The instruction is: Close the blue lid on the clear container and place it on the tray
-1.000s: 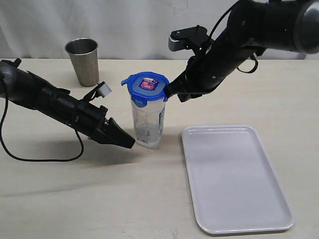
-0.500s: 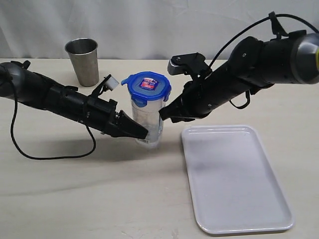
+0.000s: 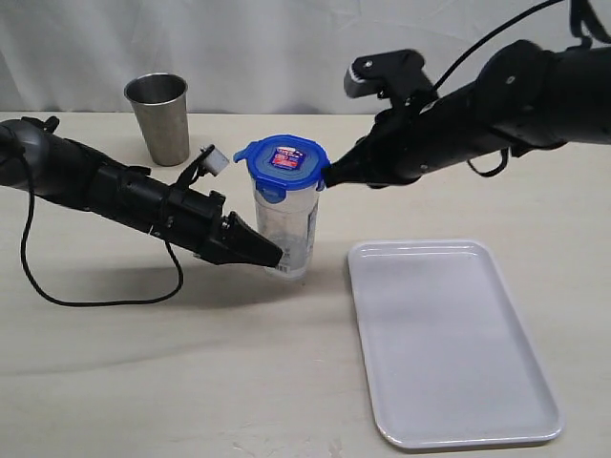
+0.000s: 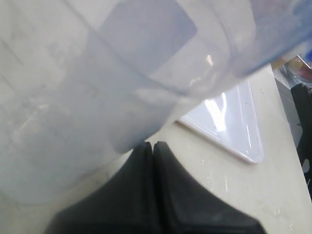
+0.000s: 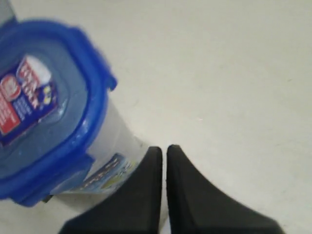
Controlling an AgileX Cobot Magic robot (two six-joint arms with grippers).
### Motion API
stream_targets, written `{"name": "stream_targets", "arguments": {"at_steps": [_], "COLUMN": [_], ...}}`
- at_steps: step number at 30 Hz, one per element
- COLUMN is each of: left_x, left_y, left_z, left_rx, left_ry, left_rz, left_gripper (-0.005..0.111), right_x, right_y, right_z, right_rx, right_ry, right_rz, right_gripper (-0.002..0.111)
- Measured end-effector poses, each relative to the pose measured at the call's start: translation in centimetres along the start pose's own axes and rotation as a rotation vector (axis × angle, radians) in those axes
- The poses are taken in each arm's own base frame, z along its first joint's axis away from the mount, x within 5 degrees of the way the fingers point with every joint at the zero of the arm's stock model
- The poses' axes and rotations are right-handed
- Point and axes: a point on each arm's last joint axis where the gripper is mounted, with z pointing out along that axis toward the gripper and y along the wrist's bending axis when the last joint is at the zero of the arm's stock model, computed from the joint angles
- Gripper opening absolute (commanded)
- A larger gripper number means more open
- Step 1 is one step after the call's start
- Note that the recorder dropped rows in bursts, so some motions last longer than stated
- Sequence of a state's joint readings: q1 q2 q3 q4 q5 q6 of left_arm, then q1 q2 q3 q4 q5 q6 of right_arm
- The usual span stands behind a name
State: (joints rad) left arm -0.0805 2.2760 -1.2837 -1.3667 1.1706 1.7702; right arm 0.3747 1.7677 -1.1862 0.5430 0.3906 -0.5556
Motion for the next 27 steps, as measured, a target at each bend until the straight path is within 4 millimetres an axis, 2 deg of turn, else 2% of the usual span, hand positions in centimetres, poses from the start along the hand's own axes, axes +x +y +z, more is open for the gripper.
{"name": "stream_targets", "arguments": {"at_steps": [4,8,17,24,27], "left_x": [0.1,0.1,0.0,-0.2,0.1], "left_y": [0.0,0.0,-0.1,-0.3,0.1], "left_z": [0.0,0.0,0.0,0.0,-0.8], "left_rx": [0.001,0.001,0.013,0.03,0.019], "left_ry": [0.006,0.006,-0.001,-0.018,-0.015], "left_rz": [0.003,0.003,0.001,0.002,0.003], "left_gripper": [0.0,0.0,0.0,0.0,0.0], "right_x": [-1.1,-1.3,-1.0,-0.9,-0.9], "right_y": [-0.6,0.1,3.2,3.7,3.7], "right_z": [-2.0,-2.9,-2.6,-2.6,-2.6], "right_rx": [0.033,0.015,-0.067,-0.077,-0.075], "right_ry": [-0.071,-0.076,-0.03,-0.027,-0.025], "right_rz": [0.014,0.0,-0.056,-0.064,-0.073], "right_gripper": [0.004,0.004,0.004,0.004,0.004]}}
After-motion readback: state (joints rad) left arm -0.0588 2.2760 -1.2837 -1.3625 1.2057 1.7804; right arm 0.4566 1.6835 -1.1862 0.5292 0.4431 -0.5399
